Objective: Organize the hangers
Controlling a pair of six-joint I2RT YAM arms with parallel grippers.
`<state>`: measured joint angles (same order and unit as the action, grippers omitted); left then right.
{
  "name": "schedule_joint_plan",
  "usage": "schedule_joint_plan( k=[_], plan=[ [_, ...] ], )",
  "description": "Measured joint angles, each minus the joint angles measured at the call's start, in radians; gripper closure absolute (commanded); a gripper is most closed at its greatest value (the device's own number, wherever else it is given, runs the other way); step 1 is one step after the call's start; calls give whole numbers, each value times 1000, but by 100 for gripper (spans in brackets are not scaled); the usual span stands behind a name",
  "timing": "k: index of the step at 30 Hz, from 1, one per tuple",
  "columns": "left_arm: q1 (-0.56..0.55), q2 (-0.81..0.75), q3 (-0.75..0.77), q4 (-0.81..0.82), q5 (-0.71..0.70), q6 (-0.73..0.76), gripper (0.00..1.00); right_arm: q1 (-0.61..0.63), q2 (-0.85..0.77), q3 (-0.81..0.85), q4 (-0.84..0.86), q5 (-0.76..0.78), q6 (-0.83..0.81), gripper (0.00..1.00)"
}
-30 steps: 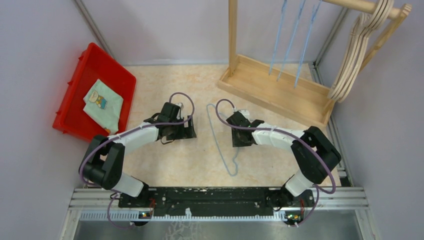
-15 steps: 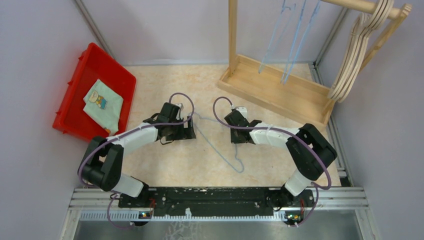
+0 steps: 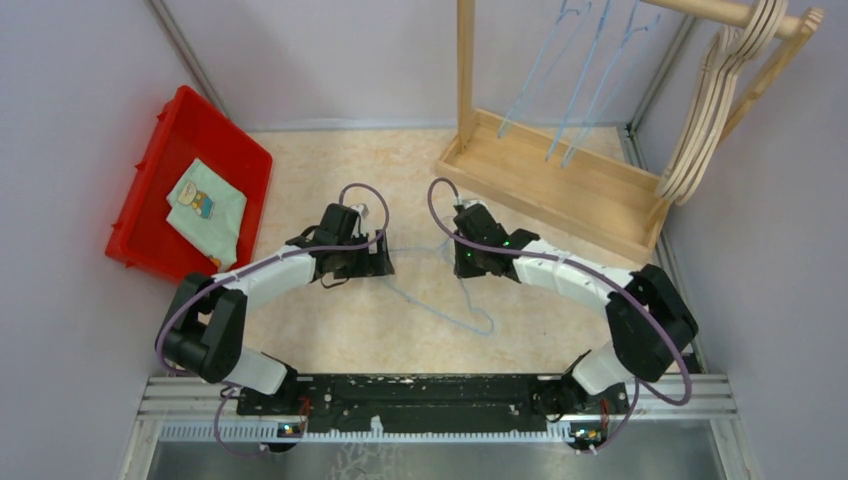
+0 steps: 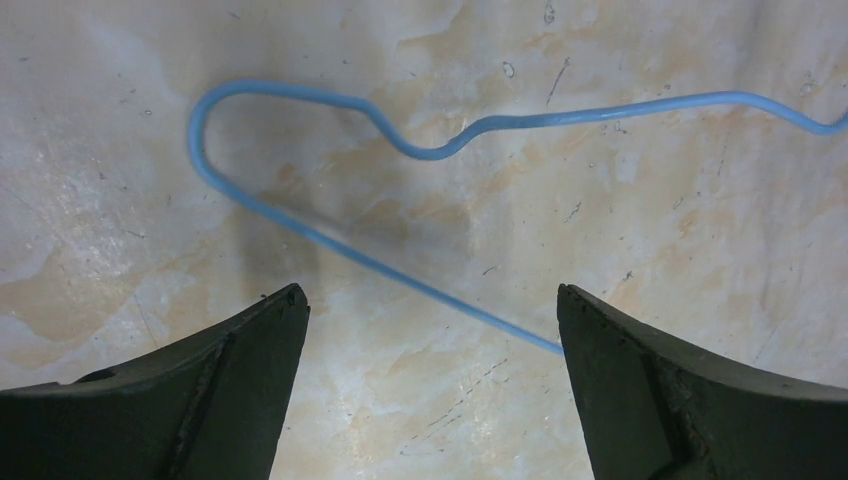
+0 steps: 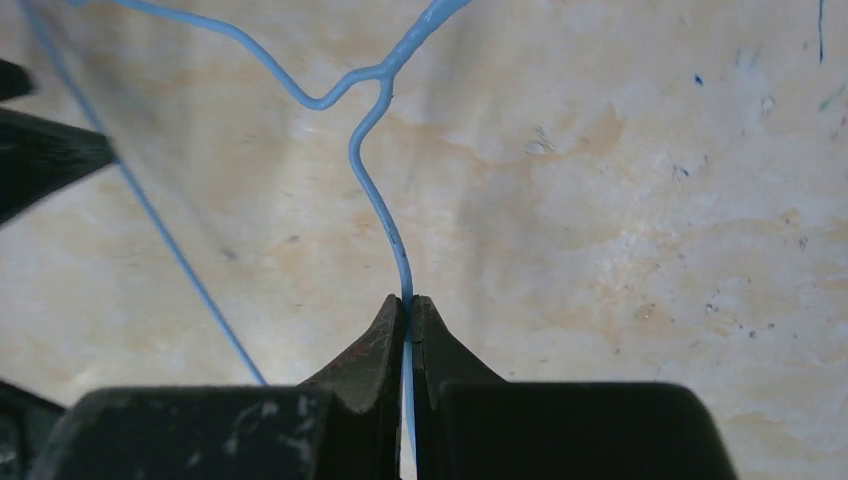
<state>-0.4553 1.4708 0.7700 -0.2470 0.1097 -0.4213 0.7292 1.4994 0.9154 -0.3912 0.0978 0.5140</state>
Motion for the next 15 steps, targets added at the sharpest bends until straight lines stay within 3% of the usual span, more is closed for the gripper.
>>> schedule_joint_plan(
  k=[9,15],
  plan=[
    [0,2,-8,37,16,0,1,1,-179,83,1,-114,3,100],
    [0,-19,8,10,30,0,0,31,-218,126,-63,-33,-2,100]
  ],
)
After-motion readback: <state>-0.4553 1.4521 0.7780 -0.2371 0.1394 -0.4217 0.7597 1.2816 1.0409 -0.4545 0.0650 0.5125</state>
